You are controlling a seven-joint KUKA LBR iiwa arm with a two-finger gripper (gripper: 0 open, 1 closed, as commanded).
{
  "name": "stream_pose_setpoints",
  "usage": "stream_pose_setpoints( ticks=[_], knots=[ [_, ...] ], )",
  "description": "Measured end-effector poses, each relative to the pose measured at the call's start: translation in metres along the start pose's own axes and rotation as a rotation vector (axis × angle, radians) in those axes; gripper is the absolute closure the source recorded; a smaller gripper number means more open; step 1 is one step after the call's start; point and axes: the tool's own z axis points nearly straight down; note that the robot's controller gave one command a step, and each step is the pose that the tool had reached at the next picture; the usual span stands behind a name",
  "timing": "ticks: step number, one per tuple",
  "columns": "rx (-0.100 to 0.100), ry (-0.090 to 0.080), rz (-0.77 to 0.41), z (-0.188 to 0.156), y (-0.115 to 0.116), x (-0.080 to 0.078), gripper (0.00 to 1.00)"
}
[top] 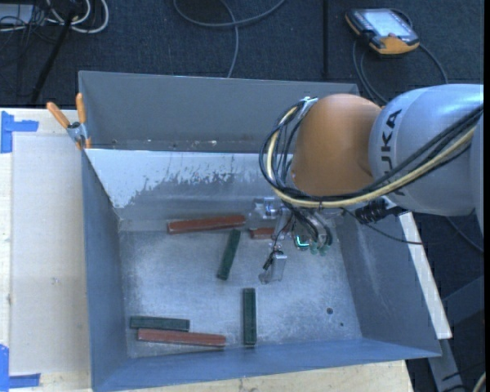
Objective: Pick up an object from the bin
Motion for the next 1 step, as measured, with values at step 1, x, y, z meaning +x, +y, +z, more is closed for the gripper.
stream_pose_setpoints(
  ticks=[1],
  knots=[
    [0.0,-0.008,0.001,-0.0043,-0.0002,-0.0019,0.0]
  ],
)
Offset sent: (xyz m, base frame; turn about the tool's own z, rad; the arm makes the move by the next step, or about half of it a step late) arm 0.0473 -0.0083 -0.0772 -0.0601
